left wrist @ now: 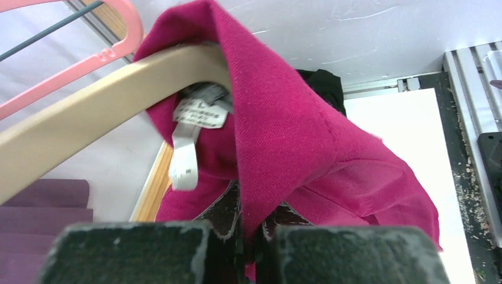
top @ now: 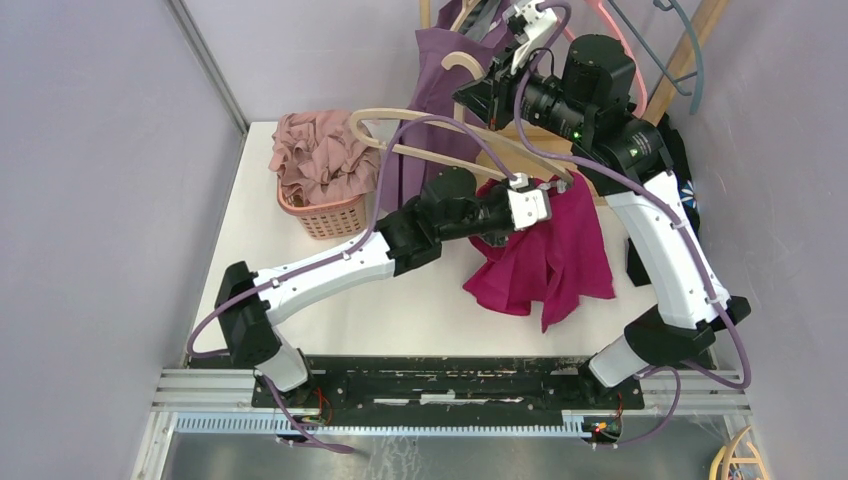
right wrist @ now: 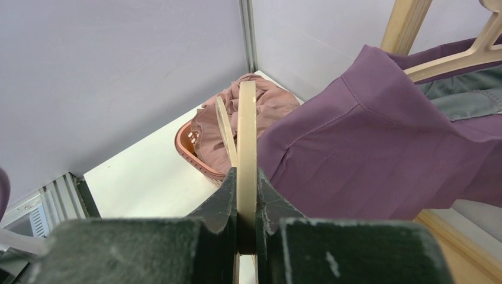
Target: Remove the skirt from the hanger
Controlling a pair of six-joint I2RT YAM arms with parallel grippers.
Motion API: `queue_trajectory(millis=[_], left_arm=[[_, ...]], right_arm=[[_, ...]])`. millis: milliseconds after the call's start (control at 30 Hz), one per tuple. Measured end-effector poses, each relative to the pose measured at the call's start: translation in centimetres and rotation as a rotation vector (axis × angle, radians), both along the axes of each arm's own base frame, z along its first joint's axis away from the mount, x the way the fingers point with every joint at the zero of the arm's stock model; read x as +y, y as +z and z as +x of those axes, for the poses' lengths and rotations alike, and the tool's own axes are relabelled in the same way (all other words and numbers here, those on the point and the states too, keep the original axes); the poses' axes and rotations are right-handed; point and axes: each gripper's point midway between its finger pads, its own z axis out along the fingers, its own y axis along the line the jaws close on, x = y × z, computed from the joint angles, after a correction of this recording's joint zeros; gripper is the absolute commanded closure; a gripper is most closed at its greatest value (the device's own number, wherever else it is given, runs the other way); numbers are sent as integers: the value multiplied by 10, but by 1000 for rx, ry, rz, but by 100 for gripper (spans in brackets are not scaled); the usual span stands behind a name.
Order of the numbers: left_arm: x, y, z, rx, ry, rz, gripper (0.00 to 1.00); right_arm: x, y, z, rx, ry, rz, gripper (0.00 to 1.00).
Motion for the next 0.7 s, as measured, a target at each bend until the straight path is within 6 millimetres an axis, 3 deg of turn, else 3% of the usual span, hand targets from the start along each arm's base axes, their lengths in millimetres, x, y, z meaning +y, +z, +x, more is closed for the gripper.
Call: queue_trajectory(millis=[167,267,400,600,700], left_arm=[[-1,-8,-8,10,0,20,97],[8,-15,-11,24,21,51,97],[26,-10,-22,35,47,86,97],[56,3,-36,28,81,84,97],[50,1,-31,20,89,68,97]], right_arm=[[3,-3,4,4,0,-3,99],[-1,-2,7,-15,-20,-21,99],[-11,3,12,-70,-76,-55,99],[-28,37,3,-164,-142,-12,99],[-37,52,-4,-199,-166,27,99]])
